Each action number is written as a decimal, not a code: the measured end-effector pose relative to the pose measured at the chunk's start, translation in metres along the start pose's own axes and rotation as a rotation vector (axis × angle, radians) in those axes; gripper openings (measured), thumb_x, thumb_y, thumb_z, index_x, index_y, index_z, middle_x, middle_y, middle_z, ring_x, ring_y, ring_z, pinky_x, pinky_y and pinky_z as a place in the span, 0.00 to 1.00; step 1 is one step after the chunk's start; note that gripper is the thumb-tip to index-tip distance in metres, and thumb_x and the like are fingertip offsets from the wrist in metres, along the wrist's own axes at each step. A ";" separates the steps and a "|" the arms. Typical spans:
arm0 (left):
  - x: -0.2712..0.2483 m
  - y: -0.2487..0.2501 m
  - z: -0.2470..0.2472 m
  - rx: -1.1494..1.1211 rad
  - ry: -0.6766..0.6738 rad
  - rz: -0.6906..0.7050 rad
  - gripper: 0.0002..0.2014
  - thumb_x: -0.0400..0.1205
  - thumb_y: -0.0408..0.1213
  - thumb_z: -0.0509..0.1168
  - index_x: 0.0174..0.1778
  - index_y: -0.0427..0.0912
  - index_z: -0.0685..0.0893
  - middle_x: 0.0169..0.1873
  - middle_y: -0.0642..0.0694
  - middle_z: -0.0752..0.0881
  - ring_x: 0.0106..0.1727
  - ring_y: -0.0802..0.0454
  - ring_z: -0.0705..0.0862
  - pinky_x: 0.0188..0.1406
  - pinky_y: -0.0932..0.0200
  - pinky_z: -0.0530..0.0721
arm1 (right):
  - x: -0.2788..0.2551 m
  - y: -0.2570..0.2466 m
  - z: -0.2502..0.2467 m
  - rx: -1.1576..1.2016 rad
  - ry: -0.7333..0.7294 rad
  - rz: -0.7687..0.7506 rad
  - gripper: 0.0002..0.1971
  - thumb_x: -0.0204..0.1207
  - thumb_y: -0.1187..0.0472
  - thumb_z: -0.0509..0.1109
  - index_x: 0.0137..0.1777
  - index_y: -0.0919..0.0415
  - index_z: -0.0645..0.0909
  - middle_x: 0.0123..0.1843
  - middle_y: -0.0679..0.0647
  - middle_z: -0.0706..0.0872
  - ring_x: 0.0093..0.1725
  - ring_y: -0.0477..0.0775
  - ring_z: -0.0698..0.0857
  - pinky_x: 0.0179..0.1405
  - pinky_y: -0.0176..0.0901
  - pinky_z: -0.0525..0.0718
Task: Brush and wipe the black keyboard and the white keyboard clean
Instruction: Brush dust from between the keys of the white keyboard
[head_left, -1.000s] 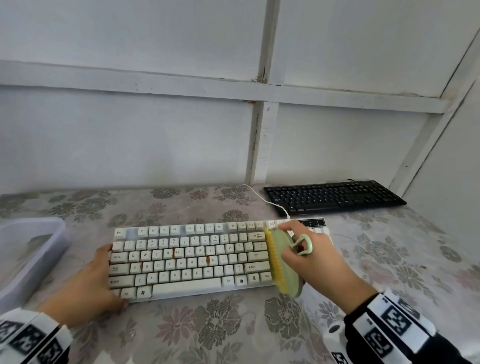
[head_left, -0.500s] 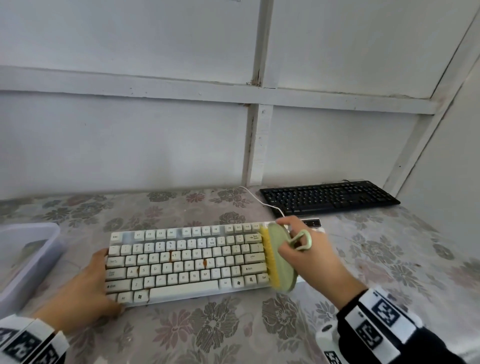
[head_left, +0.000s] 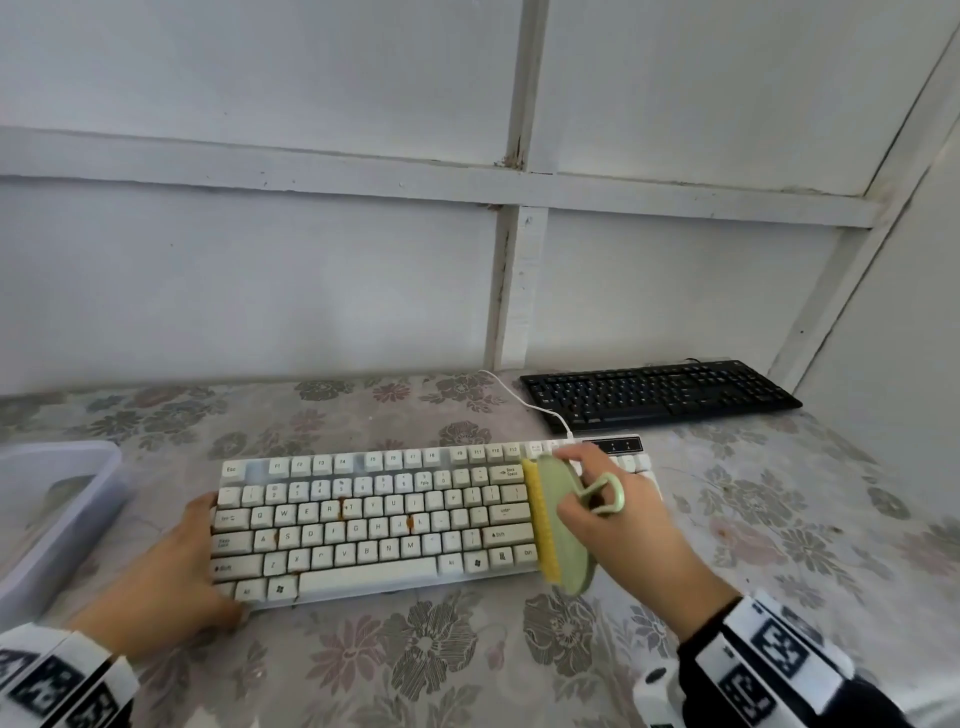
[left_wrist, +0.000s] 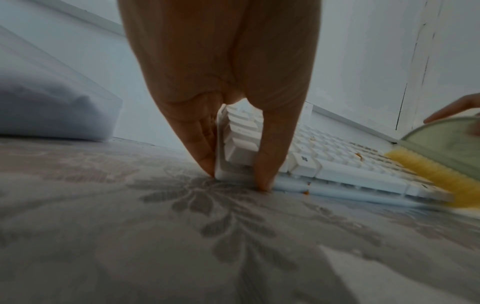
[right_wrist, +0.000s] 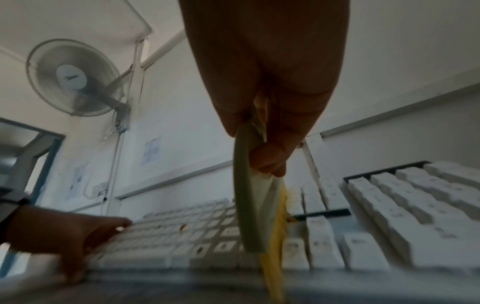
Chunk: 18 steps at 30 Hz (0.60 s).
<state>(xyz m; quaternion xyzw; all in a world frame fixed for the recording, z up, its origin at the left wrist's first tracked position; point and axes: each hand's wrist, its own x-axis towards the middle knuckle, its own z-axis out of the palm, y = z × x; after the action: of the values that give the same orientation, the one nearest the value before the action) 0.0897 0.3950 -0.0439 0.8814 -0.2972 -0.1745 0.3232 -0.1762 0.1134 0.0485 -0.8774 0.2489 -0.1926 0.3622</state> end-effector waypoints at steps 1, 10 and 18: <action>0.004 -0.009 0.000 0.004 0.010 0.003 0.54 0.44 0.46 0.83 0.66 0.57 0.63 0.56 0.53 0.84 0.54 0.54 0.86 0.51 0.51 0.88 | -0.006 0.003 0.001 -0.006 -0.027 0.008 0.17 0.75 0.68 0.63 0.53 0.42 0.76 0.24 0.49 0.76 0.19 0.42 0.67 0.17 0.31 0.64; -0.008 0.010 -0.004 -0.003 0.008 0.006 0.57 0.45 0.47 0.79 0.71 0.51 0.60 0.57 0.54 0.81 0.56 0.55 0.84 0.56 0.48 0.85 | 0.014 -0.024 -0.016 0.047 0.161 -0.003 0.18 0.73 0.66 0.65 0.56 0.43 0.80 0.37 0.51 0.86 0.25 0.43 0.75 0.18 0.30 0.71; -0.016 0.027 -0.004 -0.035 0.004 -0.032 0.54 0.51 0.37 0.80 0.73 0.48 0.59 0.55 0.57 0.78 0.54 0.59 0.81 0.47 0.63 0.82 | 0.025 -0.028 0.010 0.027 0.082 -0.015 0.14 0.74 0.68 0.64 0.54 0.48 0.77 0.30 0.53 0.82 0.18 0.41 0.71 0.16 0.29 0.67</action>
<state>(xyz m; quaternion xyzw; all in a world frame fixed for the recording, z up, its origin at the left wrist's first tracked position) 0.0683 0.3905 -0.0215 0.8804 -0.2793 -0.1832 0.3365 -0.1420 0.1219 0.0663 -0.8656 0.2543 -0.2344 0.3621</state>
